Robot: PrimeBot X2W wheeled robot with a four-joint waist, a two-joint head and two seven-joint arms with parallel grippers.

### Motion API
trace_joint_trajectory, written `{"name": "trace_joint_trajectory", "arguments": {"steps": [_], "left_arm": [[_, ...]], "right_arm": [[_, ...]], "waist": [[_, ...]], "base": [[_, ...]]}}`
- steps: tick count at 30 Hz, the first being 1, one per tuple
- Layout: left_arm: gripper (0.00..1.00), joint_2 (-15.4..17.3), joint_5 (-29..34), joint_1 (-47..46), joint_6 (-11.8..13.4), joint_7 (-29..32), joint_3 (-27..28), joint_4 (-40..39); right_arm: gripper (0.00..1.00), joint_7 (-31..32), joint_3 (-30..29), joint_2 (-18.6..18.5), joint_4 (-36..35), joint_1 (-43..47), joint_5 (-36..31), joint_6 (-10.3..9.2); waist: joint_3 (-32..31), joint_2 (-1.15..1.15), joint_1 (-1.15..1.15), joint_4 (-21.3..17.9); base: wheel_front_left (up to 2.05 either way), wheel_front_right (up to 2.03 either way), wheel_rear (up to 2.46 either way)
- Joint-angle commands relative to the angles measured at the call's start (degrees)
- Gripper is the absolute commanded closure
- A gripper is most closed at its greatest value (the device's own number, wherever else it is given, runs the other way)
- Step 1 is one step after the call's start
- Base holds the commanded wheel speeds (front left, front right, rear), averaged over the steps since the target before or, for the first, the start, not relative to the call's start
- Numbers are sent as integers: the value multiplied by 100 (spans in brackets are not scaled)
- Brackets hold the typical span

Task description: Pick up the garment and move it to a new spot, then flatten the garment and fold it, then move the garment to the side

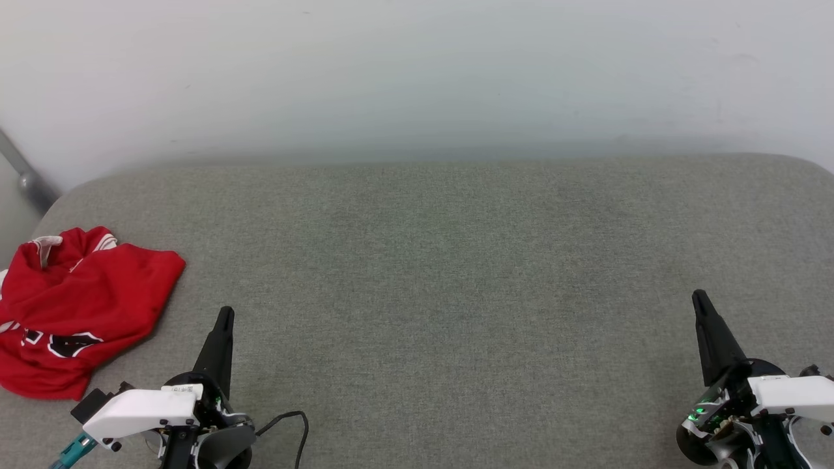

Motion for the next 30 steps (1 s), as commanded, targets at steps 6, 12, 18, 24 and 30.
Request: {"name": "trace_joint_trajectory", "arguments": {"steps": [6, 12, 18, 24, 30], "left_arm": [[100, -15, 10, -35, -17, 12, 17, 0], [100, -15, 10, -35, -17, 12, 16, 0], [100, -15, 9, -35, -17, 11, 15, 0], [100, -15, 9, -35, -17, 11, 15, 0], [0, -5, 2, 26, 3, -100, -128, -5]], "right_arm": [[100, 5, 1, 30, 6, -69, -29, -2], [100, 5, 2, 30, 6, -69, -29, -2], [100, 4, 2, 30, 6, -69, -28, -2], [100, 4, 3, 30, 6, -69, -28, -2], [0, -95, 29, 2, -6, 78, -53, 0]], "waist": [[0, 0, 0, 0], [0, 0, 0, 0], [0, 0, 0, 0], [0, 0, 0, 0], [2, 0, 0, -2]], "base": [[0, 0, 0], [0, 0, 0], [0, 0, 0], [0, 0, 0], [0, 0, 0]]}}
